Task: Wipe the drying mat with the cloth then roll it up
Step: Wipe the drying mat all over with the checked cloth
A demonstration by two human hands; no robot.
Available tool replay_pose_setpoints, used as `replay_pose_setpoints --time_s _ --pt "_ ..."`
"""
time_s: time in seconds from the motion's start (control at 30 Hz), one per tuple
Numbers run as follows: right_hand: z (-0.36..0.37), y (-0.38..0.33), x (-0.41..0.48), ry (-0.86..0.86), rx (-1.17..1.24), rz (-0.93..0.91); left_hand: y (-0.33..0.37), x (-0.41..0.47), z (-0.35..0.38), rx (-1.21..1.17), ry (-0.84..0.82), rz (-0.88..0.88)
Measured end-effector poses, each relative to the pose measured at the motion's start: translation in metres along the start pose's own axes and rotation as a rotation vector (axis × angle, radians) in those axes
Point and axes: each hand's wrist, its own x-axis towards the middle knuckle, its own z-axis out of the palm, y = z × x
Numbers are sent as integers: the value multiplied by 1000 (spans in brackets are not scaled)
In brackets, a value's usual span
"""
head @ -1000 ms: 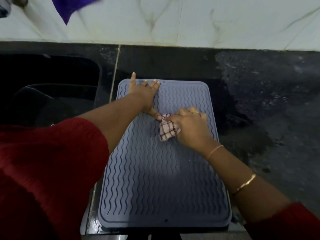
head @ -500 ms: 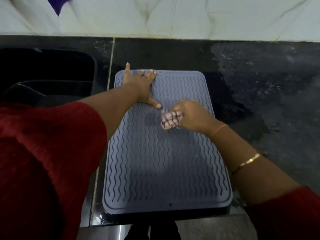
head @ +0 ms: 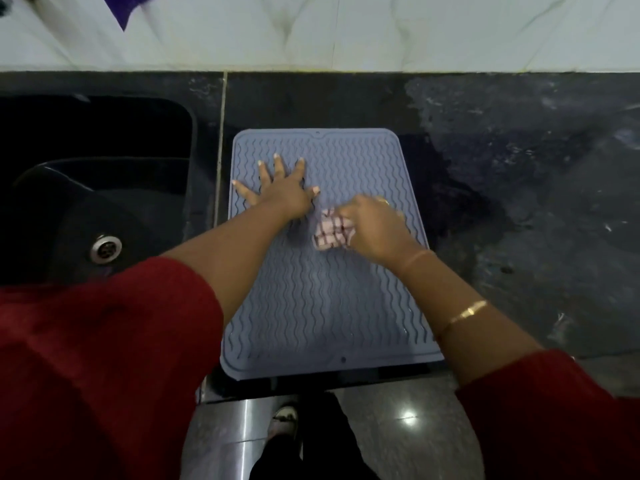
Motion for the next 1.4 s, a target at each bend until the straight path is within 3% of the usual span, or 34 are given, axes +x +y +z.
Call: replay_pose_setpoints --time_s 0.17,0.27,0.37,0.43,0.6,0.8,0.93,1.03,1.1,1.27,1.4 --pt "11 3 -69 -105 27 -15 7 -9 -9 52 -27 -35" --pt "-1 0 -69 -203 193 -30 14 -19 -13 90 13 -2" --pt "-12 -3 -44 -66 284 57 20 -25 -21 165 53 155" --pt "-5 -6 -29 45 221 62 18 -31 -19 95 -3 200" --pt "25 -15 -54 8 27 90 -4 -46 16 107 -79 209" --pt "39 -19 -140 -90 141 71 -2 -49 14 107 -69 204" --pt "28 -21 -148 -164 263 106 8 -58 7 96 -89 180" --pt "11 -17 -128 -30 423 183 15 -65 11 51 -70 209" --pt "9 -17 -113 34 392 202 11 -73 23 0 -83 248" --pt "21 -22 -108 -107 135 157 1 -82 47 58 -87 281" --pt "25 -19 -136 -178 157 173 5 -79 42 68 -153 262"
